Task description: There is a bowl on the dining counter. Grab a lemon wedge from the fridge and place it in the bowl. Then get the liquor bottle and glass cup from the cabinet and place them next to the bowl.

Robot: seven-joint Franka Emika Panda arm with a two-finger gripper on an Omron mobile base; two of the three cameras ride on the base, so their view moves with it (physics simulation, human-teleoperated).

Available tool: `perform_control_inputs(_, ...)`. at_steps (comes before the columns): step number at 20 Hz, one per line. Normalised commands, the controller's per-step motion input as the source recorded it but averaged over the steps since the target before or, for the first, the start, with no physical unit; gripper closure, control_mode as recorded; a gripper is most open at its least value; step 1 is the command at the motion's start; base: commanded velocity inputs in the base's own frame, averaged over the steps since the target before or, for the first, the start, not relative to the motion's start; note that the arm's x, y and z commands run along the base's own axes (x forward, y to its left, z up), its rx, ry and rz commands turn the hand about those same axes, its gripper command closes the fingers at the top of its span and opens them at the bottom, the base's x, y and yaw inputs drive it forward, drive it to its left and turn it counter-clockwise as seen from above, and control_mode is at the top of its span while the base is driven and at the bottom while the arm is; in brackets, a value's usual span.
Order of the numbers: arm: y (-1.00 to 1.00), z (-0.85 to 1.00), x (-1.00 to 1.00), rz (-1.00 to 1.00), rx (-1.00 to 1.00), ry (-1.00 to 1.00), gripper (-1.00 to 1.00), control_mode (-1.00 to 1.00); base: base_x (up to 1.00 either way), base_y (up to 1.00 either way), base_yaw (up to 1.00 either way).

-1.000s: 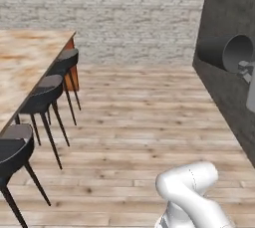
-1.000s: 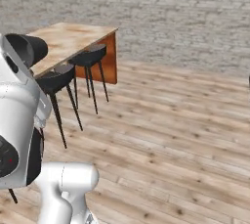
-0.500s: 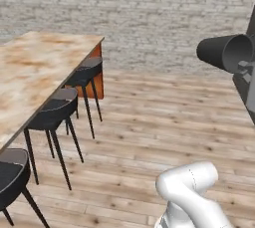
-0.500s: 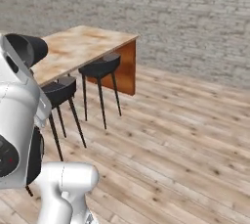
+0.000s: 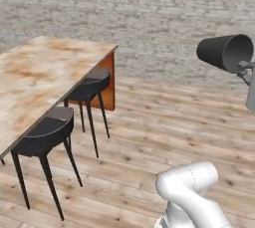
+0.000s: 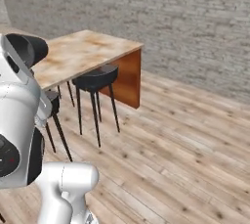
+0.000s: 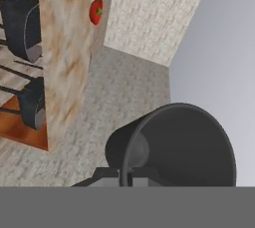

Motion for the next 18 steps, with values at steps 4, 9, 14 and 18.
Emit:
perform_control_inputs(4, 0.0, 0.0, 0.0, 0.0, 0.0, 0.0, 1.0, 1.0, 1.0, -0.65, 0.23)
perform_control_inputs(9, 0.0, 0.0, 0.0, 0.0, 0.0, 0.0, 1.0, 1.0, 1.0, -0.69, 0.22)
perform_control_inputs(14, 0.0, 0.0, 0.0, 0.0, 0.0, 0.0, 1.0, 1.0, 1.0, -0.69, 0.22)
perform_control_inputs(18, 0.0, 0.0, 0.0, 0.0, 0.0, 0.0, 1.0, 1.0, 1.0, -0.62, 0.22)
